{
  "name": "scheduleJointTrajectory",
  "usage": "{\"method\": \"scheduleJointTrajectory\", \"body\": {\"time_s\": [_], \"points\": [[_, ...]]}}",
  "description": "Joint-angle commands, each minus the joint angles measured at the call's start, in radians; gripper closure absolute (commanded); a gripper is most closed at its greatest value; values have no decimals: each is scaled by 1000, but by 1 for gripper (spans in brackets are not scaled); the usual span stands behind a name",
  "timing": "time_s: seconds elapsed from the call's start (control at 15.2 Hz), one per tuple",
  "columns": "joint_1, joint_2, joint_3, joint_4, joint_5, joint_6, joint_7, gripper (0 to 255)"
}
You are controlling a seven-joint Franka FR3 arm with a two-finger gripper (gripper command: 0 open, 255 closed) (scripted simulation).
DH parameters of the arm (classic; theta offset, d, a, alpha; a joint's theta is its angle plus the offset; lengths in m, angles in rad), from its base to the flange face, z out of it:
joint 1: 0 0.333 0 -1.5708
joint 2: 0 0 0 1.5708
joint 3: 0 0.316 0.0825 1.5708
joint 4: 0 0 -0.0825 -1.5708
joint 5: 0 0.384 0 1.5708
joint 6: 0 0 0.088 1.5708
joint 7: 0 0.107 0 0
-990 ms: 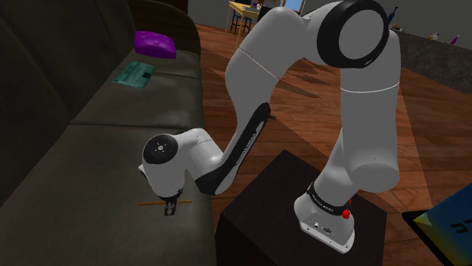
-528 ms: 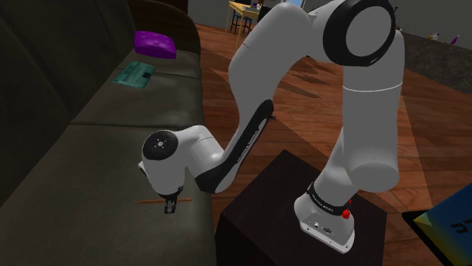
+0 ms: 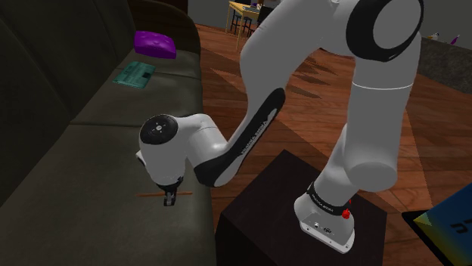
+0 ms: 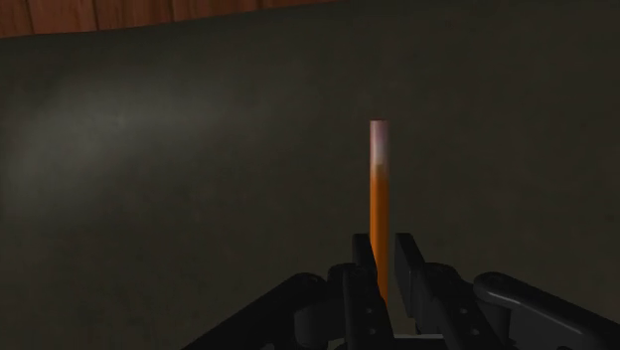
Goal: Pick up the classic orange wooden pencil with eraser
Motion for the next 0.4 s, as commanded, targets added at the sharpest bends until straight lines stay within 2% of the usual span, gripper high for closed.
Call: {"method": "scheduleJointTrajectory", "body": {"time_s": [0.0,0.2,0.33], "points": [[-11,-26,14,-6,27,-14,-23,255],[-25,-65,34,-10,69,-37,-57,255],[-25,-67,35,-11,71,-38,-59,255]]}}
